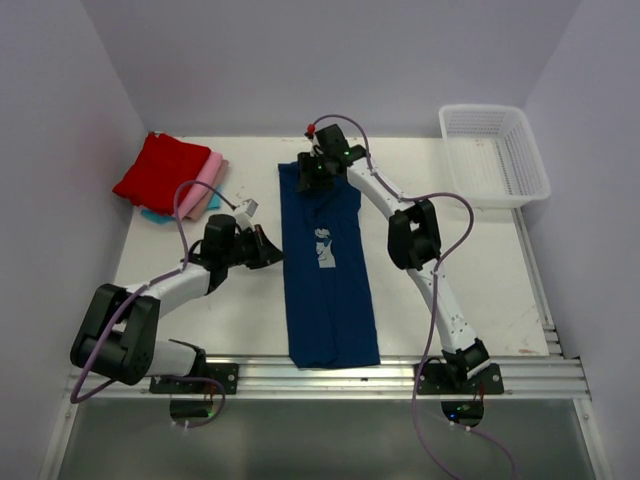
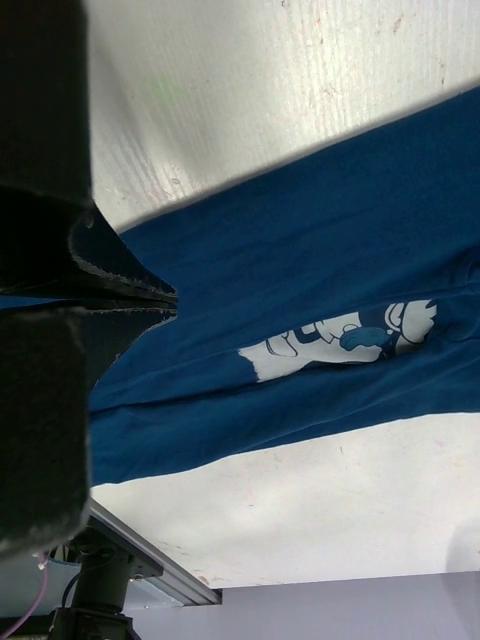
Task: Fold and stack the t-shirts
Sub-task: Rotate the tshirt 90 degrees
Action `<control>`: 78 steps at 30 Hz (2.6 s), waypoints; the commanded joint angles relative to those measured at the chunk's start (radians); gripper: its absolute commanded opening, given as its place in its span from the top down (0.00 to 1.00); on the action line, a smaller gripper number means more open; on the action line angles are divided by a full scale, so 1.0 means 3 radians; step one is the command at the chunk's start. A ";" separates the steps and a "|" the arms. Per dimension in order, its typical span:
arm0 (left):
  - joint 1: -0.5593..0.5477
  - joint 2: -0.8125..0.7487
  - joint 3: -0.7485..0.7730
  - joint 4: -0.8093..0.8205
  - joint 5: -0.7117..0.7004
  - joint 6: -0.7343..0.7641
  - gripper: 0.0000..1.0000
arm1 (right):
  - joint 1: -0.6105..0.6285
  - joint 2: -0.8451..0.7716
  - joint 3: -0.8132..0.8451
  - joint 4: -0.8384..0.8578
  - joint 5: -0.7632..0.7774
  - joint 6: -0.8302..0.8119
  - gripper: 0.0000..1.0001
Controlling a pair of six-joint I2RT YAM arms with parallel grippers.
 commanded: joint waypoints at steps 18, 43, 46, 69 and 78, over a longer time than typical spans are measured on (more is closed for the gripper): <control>-0.0020 -0.0089 -0.0018 0.0117 -0.0008 0.0027 0.97 | -0.0007 0.0084 0.0092 0.0367 0.0408 -0.0172 0.61; -0.0020 -0.0033 -0.0049 0.0148 0.0018 0.0037 0.99 | -0.0007 -0.0181 -0.0378 0.0469 0.0464 -0.0213 1.00; -0.0025 -0.0028 -0.0054 0.0153 0.0013 0.0037 0.99 | -0.0007 -0.0294 -0.0521 0.0530 0.0484 -0.0233 1.00; -0.0020 0.0069 0.0038 0.0132 0.0023 0.0057 1.00 | 0.0085 -0.1398 -0.1574 0.0449 0.1440 -0.0173 1.00; -0.0020 0.0131 0.0053 0.0158 0.0054 0.0062 1.00 | 0.0198 -0.1976 -0.2597 0.0367 0.1870 0.0129 1.00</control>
